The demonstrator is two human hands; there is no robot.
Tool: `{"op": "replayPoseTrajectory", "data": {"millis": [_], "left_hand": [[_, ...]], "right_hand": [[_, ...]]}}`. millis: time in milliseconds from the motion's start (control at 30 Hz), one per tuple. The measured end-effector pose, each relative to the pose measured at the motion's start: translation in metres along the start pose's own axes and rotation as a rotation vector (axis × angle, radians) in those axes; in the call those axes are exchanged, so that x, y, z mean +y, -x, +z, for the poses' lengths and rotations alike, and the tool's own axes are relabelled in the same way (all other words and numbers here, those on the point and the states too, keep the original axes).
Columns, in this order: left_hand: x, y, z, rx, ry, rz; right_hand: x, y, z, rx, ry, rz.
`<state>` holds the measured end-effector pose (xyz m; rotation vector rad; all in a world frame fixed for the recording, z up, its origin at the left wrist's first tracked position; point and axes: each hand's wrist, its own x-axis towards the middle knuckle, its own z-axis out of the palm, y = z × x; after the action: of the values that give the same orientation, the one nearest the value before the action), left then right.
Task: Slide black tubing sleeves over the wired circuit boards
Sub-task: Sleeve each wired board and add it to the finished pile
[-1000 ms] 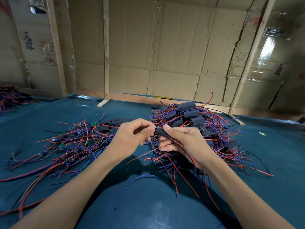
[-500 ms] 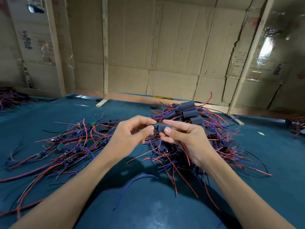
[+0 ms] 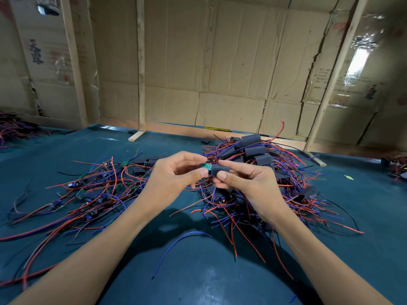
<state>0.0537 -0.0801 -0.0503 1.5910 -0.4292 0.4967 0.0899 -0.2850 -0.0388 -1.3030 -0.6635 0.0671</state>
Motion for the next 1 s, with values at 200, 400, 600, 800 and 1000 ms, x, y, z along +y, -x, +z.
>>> {"op": "replayPoseTrajectory", "data": {"millis": [200,400,600,800,1000], "left_hand": [[-0.004,-0.003,0.006,0.085,0.23,-0.112],[-0.006,-0.002,0.005,-0.004,0.276,-0.16],[-0.008,-0.001,0.01,0.095,0.103,-0.126],[-0.005,0.001,0.016,0.049,-0.001,-0.111],[0.005,0.0,0.015,0.203,-0.173,-0.021]], "right_hand": [[0.005,0.001,0.0,0.002,0.271,-0.123],[0.011,0.003,-0.001,0.06,0.569,-0.256],[0.015,0.003,0.005,0.071,0.504,-0.196],[0.011,0.002,0.004,0.071,0.515,-0.227],[-0.027,-0.01,-0.002,-0.012,0.718,-0.234]]}}
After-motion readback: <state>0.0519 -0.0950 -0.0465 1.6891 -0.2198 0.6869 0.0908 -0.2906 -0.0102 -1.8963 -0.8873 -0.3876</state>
